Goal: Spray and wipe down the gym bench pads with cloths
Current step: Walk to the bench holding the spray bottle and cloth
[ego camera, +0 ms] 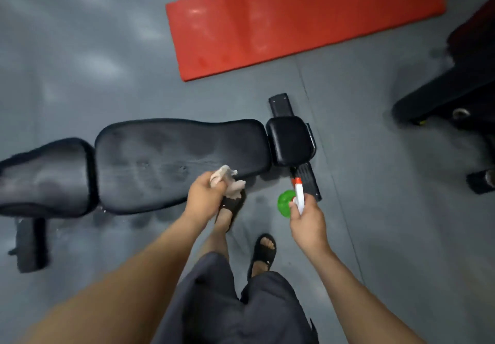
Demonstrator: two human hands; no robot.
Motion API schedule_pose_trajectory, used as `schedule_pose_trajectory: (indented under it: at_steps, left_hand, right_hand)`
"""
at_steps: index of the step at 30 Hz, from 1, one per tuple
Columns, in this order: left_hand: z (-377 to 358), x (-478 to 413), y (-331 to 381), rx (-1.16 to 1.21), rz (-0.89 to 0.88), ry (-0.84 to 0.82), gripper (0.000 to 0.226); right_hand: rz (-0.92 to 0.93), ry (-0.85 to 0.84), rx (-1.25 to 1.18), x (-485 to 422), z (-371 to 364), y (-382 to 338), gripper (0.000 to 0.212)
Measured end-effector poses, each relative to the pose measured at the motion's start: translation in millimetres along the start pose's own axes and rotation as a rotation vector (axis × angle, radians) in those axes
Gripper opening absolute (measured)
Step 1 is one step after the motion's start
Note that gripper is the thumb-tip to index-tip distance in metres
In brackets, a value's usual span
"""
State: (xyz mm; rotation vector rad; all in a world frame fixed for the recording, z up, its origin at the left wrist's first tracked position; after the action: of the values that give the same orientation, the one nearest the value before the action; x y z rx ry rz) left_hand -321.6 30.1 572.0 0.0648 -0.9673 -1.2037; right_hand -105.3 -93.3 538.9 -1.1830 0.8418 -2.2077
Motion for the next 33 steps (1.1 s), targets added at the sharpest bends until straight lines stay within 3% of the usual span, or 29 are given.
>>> schedule_pose_trajectory:
  at_steps: [4,9,15,21,23,30,33]
  left_hand:
    - [60.3,43.5,-38.9,0.078,0.114,0.180,0.003]
    - [128.8,89.2,-112.4,0.202,0.210,0.357,0.035]
    - [199.3,144.1,-200.7,0.380,0.354,0.387,0.021]
    - [283.1,192.7,-302.2,0.503,0.440,0.516,0.014]
    - [315.3,202.1,-340.3,0.490,0.446,0.525,0.018]
    - [418.2,226.2,-429.2,0.636,0.391,0.634,0.004]
    - [471.0,241.7,-459.1,0.678,0.358,0.689,0.009]
  right_hand:
    - [0.151,-0.152,0.087,20.1,-11.2,-36.7,0.018]
    - [0.296,-0.328,0.173,54.0,-57.1,-85.7,0.016]
    - [0.491,-0.581,0.243,109.4,-149.1,-138.3,0.015]
    - [0.398,-0.887,0.185,195.9,-271.8,-187.5,0.010]
    - [0.361,-0.960,0.156,236.9,-314.9,-205.3,0.018]
    - [0.422,-1.037,0.195,346.9,-442.2,-258.3,0.055]
    - [0.485,-1.071,0.223,390.7,-491.3,-283.5,0.049]
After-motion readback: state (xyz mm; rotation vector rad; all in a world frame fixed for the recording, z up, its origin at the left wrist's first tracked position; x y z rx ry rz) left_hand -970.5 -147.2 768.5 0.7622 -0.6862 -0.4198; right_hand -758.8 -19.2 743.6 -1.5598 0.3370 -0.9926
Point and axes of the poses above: each hand's wrist, its own x-axis away from the middle knuckle, its own z-axis out of the back of the hand, y = z × x, the point moved 2 cm from there along -x, towards the middle knuckle, and after that the axes turned 15 degrees about -x, right-handed, at the moved point
